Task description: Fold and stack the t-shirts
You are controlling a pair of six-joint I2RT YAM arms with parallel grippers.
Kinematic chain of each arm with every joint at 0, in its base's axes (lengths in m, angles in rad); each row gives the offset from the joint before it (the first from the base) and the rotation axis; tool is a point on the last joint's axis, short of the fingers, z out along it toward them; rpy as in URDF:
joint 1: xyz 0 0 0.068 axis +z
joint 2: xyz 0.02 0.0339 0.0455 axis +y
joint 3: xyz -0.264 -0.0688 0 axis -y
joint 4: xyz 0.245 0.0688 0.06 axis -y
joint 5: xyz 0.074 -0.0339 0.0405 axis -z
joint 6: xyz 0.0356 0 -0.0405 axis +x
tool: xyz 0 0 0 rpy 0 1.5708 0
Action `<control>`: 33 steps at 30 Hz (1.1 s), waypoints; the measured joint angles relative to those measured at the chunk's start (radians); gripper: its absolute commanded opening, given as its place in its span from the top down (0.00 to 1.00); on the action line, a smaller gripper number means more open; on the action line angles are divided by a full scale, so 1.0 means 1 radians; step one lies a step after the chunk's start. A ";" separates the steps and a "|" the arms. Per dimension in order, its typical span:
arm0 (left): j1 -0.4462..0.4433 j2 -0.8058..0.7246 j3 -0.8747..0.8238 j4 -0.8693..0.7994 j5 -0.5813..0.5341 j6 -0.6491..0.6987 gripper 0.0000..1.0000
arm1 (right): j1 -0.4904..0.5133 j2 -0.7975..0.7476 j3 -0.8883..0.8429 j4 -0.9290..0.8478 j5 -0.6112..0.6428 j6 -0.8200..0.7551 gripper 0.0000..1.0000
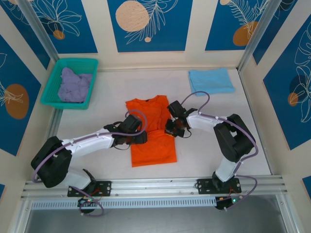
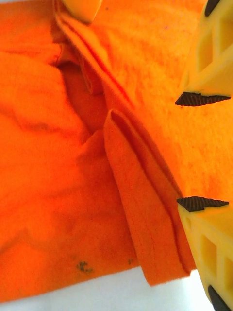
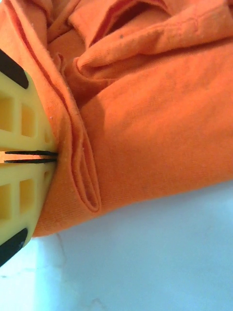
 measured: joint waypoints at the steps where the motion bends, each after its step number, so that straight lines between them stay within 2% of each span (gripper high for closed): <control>1: -0.001 -0.008 0.000 0.000 0.008 0.008 0.40 | -0.010 0.013 0.009 0.002 -0.011 0.000 0.85; 7: -0.009 -0.017 0.026 -0.002 0.034 0.027 0.41 | -0.053 0.070 0.062 0.024 -0.063 0.001 0.84; 12: -0.009 0.099 0.101 -0.002 0.023 0.055 0.48 | -0.068 0.085 0.069 0.026 -0.096 0.006 0.84; 17: 0.010 0.233 0.182 -0.029 -0.041 0.066 0.50 | -0.082 0.087 0.070 0.025 -0.116 0.012 0.83; 21: 0.046 0.272 0.203 -0.083 -0.119 0.066 0.51 | -0.103 0.087 0.065 0.034 -0.136 0.012 0.80; 26: 0.130 0.280 0.203 -0.123 -0.163 0.062 0.54 | -0.146 0.086 0.045 0.073 -0.190 0.014 0.66; 29: 0.163 0.268 0.190 -0.134 -0.164 0.062 0.53 | -0.164 0.065 0.022 0.109 -0.223 0.019 0.49; 33: 0.170 0.171 0.147 -0.158 -0.161 0.064 0.48 | -0.172 -0.044 -0.051 0.124 -0.222 0.019 0.42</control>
